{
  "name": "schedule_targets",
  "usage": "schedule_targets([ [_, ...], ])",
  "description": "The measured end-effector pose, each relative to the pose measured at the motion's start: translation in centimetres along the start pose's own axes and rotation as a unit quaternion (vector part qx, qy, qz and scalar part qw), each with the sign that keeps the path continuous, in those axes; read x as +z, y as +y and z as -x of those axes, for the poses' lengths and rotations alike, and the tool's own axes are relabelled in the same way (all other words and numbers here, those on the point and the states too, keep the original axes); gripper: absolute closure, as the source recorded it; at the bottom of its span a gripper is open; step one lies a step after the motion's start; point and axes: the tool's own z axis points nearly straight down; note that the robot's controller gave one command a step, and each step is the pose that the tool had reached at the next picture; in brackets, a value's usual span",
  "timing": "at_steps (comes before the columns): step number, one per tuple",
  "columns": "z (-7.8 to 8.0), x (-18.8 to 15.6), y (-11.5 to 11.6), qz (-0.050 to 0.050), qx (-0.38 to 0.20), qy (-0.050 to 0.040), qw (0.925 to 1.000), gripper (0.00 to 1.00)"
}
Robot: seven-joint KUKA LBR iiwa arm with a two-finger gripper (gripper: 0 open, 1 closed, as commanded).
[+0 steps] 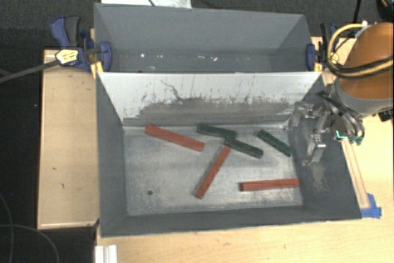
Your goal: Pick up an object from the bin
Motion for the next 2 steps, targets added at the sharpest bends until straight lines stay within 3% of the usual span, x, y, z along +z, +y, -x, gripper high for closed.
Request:
schedule_targets([
  [1,3.44,11.21,0.23,0.0,-0.039,-0.0008,0.9992,0.0],
  [2,3.59,10.79,0.17,-0.001,-0.042,-0.0036,0.9991,1.0],
])
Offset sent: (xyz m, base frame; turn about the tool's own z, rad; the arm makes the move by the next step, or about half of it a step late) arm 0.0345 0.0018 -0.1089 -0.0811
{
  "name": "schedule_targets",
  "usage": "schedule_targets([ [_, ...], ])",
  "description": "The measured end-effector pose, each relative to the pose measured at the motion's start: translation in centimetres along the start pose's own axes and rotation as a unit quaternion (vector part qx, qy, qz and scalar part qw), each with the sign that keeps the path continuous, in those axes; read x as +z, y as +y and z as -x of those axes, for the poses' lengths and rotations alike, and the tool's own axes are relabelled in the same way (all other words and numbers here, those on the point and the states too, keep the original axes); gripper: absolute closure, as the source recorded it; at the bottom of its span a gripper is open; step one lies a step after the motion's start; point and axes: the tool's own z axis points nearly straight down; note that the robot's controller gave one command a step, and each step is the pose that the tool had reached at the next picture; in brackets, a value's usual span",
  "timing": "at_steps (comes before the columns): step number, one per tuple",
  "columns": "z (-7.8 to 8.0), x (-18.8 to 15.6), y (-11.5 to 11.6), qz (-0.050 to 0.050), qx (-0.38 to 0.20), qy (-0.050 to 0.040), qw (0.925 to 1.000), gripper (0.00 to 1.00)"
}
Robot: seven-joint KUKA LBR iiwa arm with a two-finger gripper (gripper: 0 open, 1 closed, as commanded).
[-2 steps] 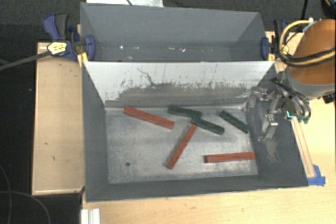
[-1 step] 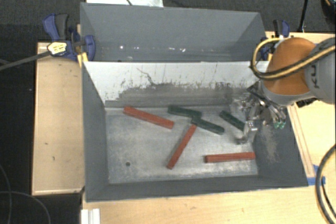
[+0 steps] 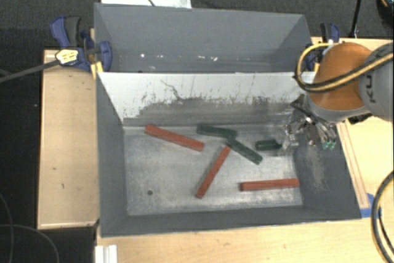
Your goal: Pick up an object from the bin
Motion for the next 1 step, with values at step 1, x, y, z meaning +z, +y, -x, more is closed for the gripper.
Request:
schedule_targets([
  [1,-2.7,-13.53,-0.6,-0.001,-0.052,-0.004,0.9986,1.0],
])
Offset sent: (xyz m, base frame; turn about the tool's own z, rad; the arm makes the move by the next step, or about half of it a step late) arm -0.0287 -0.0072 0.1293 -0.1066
